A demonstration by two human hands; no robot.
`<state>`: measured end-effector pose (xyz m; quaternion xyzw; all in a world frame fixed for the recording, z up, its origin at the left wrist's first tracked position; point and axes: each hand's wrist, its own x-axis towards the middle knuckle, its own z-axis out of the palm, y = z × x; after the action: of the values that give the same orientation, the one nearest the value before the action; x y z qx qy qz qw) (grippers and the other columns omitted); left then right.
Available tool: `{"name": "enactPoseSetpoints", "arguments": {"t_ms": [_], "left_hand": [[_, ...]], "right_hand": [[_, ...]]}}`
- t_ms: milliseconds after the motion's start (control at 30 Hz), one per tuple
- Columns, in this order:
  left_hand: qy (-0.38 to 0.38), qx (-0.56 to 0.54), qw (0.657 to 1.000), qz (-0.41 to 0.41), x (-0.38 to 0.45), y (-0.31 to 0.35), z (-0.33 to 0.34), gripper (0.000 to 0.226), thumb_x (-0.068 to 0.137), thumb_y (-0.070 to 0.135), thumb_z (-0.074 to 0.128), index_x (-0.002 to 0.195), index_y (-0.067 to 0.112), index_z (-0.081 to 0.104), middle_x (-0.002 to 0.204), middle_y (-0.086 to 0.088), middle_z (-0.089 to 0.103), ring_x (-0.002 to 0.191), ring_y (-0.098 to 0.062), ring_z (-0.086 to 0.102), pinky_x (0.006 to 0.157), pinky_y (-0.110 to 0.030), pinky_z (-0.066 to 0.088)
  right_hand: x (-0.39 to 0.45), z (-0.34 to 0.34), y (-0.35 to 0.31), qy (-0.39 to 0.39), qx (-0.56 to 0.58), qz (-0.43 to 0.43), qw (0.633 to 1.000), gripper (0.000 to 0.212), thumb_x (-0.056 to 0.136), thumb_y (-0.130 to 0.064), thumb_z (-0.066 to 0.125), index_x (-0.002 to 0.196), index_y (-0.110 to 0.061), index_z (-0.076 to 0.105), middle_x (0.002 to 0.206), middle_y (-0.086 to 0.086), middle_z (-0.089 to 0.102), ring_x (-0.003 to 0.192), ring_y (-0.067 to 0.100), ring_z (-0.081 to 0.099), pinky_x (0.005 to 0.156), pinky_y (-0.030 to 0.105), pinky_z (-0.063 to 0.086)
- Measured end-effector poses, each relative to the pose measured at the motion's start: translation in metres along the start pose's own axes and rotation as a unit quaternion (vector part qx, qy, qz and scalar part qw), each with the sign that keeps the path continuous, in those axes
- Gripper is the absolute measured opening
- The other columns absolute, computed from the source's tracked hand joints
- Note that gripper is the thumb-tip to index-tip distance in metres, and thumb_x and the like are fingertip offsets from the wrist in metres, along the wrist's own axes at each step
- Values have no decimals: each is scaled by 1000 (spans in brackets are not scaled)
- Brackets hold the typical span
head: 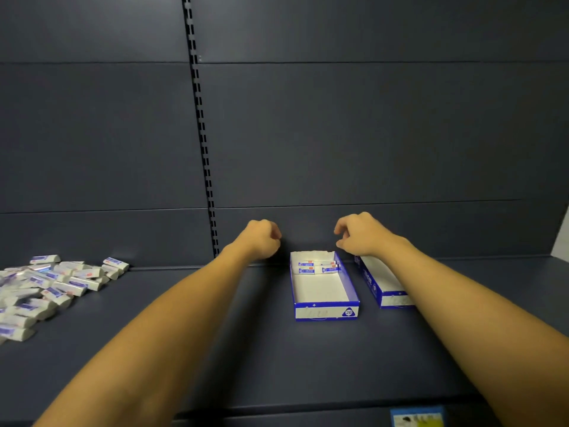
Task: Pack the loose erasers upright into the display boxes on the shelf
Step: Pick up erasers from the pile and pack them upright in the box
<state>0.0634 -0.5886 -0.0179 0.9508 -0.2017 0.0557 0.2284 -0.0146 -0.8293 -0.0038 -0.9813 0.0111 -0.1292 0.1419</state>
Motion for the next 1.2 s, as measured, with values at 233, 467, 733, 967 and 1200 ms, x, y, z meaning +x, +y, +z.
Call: {"name": "enactPoseSetpoints", "arguments": {"t_ms": [233, 467, 733, 967, 1200], "left_hand": [[44, 98, 991, -74, -74, -22, -39, 23, 87, 7, 51, 103, 6, 67, 100, -14, 65, 85, -34, 64, 78, -45, 60], [83, 140, 975, -150, -156, -44, -68, 13, 85, 9, 47, 76, 6, 55, 78, -18, 60, 60, -26, 41, 55, -34, 37], [135, 175, 960, -173, -229, -94, -104, 25, 94, 23, 49, 104, 11, 69, 102, -14, 67, 88, -33, 63, 71, -38, 52], [147, 183, 949, -210, -278, -171, -150, 21, 89, 18, 54, 99, 6, 69, 102, -15, 68, 92, -33, 62, 72, -34, 48], [131, 170, 956, -201, -302, -248, -195, 14, 89, 15, 54, 87, 6, 64, 99, -16, 69, 76, -27, 56, 66, -36, 50]], "right_hand": [[-27, -10, -47, -16, -73, -42, 996, 31, 87, -19, 62, 118, -14, 60, 113, 8, 64, 95, 25, 63, 82, 41, 59], [-55, -1, -110, -71, -66, -113, 989, 36, 83, -16, 59, 118, -10, 61, 112, 11, 64, 95, 29, 65, 82, 43, 59], [-77, 19, -205, -93, -56, -170, 979, 33, 85, -16, 57, 118, -9, 62, 111, 11, 64, 93, 29, 65, 75, 38, 55], [-88, 46, -303, -93, -55, -192, 975, 38, 86, -15, 56, 122, -7, 62, 118, 13, 65, 104, 30, 65, 75, 39, 56], [-89, 76, -387, -85, -38, -181, 979, 31, 83, -14, 57, 113, -8, 66, 107, 12, 67, 95, 30, 67, 65, 33, 50]]}}
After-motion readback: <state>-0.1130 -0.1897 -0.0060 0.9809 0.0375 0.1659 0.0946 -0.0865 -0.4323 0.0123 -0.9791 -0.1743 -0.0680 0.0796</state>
